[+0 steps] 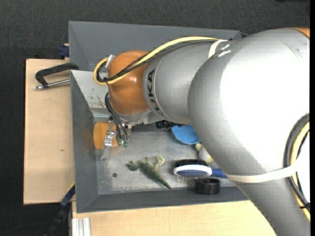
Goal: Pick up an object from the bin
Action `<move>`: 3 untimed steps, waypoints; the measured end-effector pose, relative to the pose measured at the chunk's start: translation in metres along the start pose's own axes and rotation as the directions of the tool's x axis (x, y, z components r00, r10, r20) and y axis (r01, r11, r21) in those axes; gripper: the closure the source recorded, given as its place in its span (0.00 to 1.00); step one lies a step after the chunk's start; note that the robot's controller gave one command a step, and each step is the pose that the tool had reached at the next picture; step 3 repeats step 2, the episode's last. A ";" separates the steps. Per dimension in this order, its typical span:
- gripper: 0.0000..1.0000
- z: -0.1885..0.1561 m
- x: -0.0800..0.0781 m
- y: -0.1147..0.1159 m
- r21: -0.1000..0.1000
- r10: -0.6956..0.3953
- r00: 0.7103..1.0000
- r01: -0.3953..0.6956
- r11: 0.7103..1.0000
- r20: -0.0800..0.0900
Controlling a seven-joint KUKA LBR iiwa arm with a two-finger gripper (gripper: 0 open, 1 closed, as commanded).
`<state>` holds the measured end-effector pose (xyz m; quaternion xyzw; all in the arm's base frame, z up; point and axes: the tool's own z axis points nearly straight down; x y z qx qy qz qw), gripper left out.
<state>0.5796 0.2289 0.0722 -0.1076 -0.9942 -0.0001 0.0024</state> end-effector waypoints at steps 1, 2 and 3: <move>1.00 -0.002 -0.001 0.000 -0.002 0.001 1.000 -0.001 1.000 0.003; 1.00 -0.137 0.002 -0.002 -0.010 0.044 0.999 -0.044 0.999 0.016; 1.00 -0.137 0.002 -0.002 -0.010 0.044 0.999 -0.044 0.999 0.016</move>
Offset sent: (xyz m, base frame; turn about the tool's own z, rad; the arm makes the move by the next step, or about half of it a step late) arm 0.0000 0.0000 0.0000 0.0000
